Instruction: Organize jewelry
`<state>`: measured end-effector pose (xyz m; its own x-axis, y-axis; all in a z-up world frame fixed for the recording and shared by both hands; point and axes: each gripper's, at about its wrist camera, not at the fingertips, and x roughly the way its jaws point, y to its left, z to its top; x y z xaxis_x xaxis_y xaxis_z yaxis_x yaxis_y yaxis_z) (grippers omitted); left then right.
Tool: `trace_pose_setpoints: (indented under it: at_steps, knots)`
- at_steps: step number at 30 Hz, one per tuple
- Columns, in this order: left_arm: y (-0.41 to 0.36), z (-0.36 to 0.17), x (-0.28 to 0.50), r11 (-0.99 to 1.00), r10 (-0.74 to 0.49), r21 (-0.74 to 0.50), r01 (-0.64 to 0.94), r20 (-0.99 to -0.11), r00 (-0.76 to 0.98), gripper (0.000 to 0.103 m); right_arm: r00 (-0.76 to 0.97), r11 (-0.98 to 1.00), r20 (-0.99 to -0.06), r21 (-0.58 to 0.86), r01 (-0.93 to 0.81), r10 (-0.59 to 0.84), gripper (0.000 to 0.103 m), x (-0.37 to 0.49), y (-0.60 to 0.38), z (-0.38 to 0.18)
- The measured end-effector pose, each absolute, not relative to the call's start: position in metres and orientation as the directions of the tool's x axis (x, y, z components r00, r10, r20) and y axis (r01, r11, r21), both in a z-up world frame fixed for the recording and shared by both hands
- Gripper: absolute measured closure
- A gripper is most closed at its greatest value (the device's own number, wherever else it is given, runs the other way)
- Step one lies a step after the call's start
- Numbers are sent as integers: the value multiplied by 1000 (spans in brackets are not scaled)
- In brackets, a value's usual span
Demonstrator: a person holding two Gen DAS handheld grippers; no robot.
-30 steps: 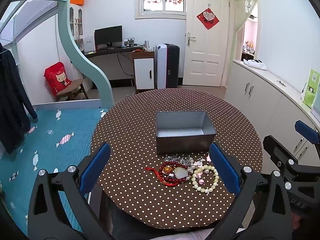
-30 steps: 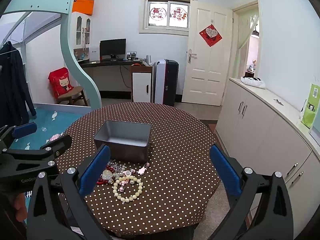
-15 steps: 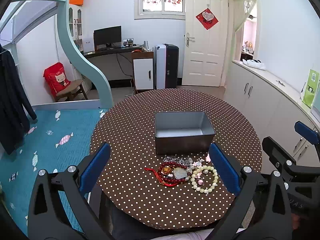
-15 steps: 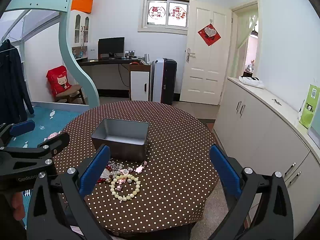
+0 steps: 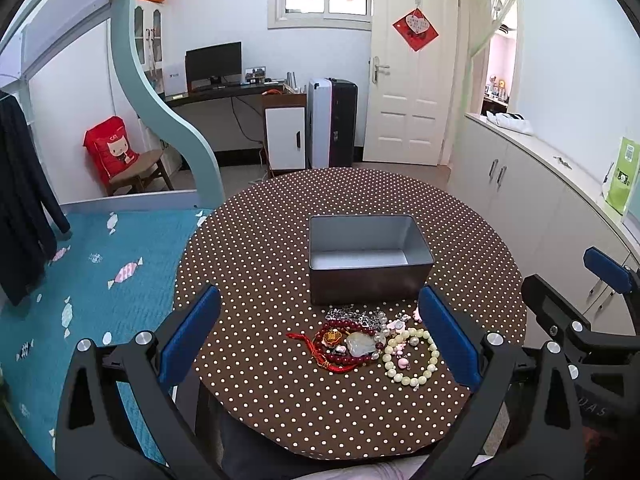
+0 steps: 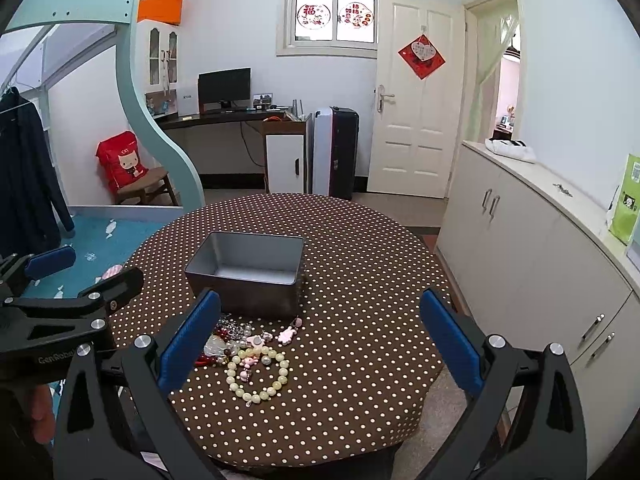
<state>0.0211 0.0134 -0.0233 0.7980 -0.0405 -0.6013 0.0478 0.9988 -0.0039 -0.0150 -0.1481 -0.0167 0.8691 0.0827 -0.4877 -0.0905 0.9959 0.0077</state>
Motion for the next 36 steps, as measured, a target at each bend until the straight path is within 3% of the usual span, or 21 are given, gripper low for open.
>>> trace_pose_setpoints:
  at_steps: [5, 11, 16, 24, 28, 29, 32, 34, 36]
  knots:
    - [16, -33, 31, 999, -29, 6, 42, -636, 771, 5, 888, 990, -444, -11, -140, 121, 7, -14, -144, -22]
    - [29, -46, 41, 999, -46, -36, 29, -666, 744, 5, 856, 982, -485, 35, -184, 178, 7, 1, -138, -32]
    - [41, -62, 52, 998, -58, -60, 22, -692, 720, 5, 864, 975, -453, 61, -215, 219, 7, 3, -127, -44]
    - [54, -97, 79, 1000, 16, 13, -9, -762, 648, 5, 765, 960, -595, 38, -277, 245, 7, 34, -100, -69]
    - [65, -115, 94, 1000, -25, -19, 16, -782, 623, 5, 713, 946, -633, 101, -310, 301, 7, 50, -98, -85]
    - [69, -118, 97, 999, -52, -46, 26, -789, 613, 5, 691, 941, -649, 131, -311, 319, 11, 56, -99, -90]
    - [82, -130, 109, 988, -147, -151, 42, -806, 573, 5, 651, 936, -681, 160, -314, 335, 41, 65, -98, -95]
    - [84, -134, 115, 993, -109, -112, 31, -812, 573, 5, 630, 936, -703, 155, -317, 330, 54, 73, -97, -99]
    - [83, -136, 119, 997, -75, -65, 38, -817, 572, 5, 608, 931, -718, 158, -330, 338, 73, 80, -96, -101]
